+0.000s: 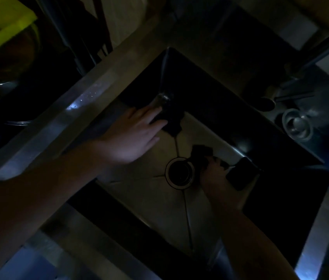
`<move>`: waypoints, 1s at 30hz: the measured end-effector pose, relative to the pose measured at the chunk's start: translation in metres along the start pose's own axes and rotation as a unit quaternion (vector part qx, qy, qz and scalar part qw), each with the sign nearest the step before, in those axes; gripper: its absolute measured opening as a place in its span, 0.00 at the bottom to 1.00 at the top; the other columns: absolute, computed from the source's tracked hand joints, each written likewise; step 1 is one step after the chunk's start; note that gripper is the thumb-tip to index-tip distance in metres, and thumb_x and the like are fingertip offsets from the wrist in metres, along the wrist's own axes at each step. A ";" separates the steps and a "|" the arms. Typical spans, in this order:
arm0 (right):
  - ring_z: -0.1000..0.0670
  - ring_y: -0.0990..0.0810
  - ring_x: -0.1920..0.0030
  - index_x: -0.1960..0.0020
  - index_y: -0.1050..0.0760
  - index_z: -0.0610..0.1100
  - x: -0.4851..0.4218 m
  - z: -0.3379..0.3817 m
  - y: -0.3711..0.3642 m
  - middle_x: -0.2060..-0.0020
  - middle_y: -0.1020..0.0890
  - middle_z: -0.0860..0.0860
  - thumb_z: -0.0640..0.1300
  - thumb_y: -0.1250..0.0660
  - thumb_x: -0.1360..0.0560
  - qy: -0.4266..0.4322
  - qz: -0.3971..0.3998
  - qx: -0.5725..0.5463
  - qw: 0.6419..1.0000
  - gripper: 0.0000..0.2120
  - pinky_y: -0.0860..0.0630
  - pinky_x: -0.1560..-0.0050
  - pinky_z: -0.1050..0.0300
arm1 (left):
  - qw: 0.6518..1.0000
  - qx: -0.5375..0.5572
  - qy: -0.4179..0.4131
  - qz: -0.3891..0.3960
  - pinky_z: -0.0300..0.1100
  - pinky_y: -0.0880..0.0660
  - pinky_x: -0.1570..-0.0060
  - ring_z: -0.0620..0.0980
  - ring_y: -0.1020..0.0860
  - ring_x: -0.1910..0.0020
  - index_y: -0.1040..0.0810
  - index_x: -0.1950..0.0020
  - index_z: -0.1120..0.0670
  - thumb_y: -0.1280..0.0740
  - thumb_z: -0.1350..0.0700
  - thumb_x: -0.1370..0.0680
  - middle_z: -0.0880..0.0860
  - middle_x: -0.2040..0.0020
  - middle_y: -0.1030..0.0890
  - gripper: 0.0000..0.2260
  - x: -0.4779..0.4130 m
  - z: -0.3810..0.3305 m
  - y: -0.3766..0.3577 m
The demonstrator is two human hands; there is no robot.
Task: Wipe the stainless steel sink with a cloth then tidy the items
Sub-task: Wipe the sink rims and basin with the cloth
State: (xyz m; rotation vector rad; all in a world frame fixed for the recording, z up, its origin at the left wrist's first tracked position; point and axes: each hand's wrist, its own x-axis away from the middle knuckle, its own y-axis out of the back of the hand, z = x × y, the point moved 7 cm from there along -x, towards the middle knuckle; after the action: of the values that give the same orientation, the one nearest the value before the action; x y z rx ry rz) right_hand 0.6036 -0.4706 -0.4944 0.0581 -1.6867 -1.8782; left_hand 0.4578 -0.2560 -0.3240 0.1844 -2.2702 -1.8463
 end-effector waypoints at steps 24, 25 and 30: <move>0.39 0.26 0.37 0.33 0.31 0.39 0.124 0.011 -0.059 0.37 0.29 0.39 0.36 0.37 0.24 -0.016 0.177 -0.144 0.974 0.20 0.29 0.35 0.49 | 0.992 0.098 0.028 0.080 0.46 0.28 0.55 0.53 0.23 0.54 0.28 0.35 0.52 0.35 0.52 0.24 0.53 0.48 0.23 0.18 0.149 -0.068 -0.033; 0.39 0.26 0.37 0.33 0.31 0.38 0.119 0.005 -0.052 0.37 0.27 0.38 0.35 0.37 0.24 -0.016 0.155 -0.146 0.977 0.19 0.31 0.35 0.51 | 0.991 0.101 0.027 0.080 0.46 0.28 0.56 0.53 0.23 0.55 0.28 0.36 0.52 0.34 0.52 0.25 0.53 0.50 0.23 0.17 0.151 -0.069 -0.033; 0.38 0.26 0.36 0.34 0.30 0.32 0.119 -0.064 -0.026 0.37 0.24 0.36 0.31 0.38 0.25 -0.236 0.020 -0.259 0.936 0.19 0.31 0.37 0.50 | 0.989 0.125 0.030 0.077 0.46 0.27 0.49 0.52 0.24 0.48 0.28 0.35 0.51 0.37 0.51 0.23 0.52 0.46 0.24 0.16 0.162 -0.073 -0.034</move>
State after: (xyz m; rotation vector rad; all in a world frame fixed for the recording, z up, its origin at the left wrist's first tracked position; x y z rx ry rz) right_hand 0.5226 -0.5823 -0.4880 -0.6828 -1.3892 -2.3733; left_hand 0.3173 -0.3696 -0.3301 0.0981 -2.3935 -1.4596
